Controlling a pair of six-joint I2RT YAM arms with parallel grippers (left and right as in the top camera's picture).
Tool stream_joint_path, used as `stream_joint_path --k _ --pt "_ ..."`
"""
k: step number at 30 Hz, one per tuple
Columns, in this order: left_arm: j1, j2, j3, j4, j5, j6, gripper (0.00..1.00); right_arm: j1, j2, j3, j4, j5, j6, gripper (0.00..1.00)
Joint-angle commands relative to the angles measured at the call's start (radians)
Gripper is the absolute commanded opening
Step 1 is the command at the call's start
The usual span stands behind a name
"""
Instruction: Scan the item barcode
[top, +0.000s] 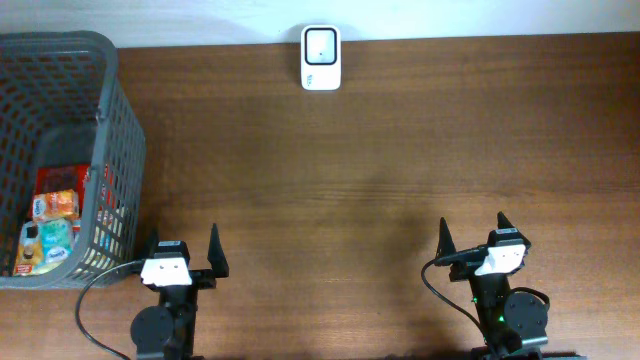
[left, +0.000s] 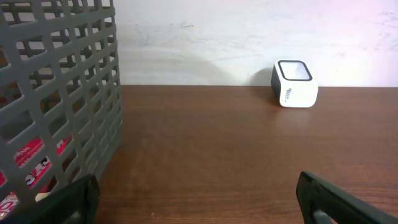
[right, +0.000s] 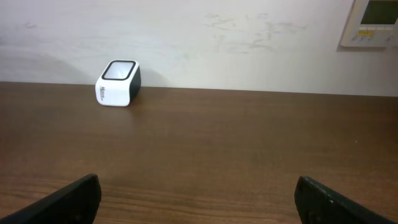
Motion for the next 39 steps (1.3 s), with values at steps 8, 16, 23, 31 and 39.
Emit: stream_joint_path --k 8,16,23,31,39 --pt "-0.004 -0.01 -0.001 0.216 0.694 -0.16 0.99 -0.003 -0.006 -0.005 -0.008 -0.002 0.008 0.99" --pt "-0.004 0.043 0.283 0.315 0.444 -0.18 0.99 -0.003 -0.006 -0.005 -0.008 -0.002 0.008 0.98" --pt "-0.004 0.422 0.769 -0.092 0.629 -0.058 0.99 -0.003 -0.006 -0.005 -0.008 -0.002 0.008 0.98" --pt "-0.004 1.019 1.49 -0.757 0.366 0.095 0.99 -0.003 -0.006 -0.005 -0.008 -0.002 0.008 0.99" --pt "0.251 1.476 1.984 -1.02 0.096 -0.181 0.99 -0.003 -0.006 -0.005 -0.008 -0.002 0.008 0.98"
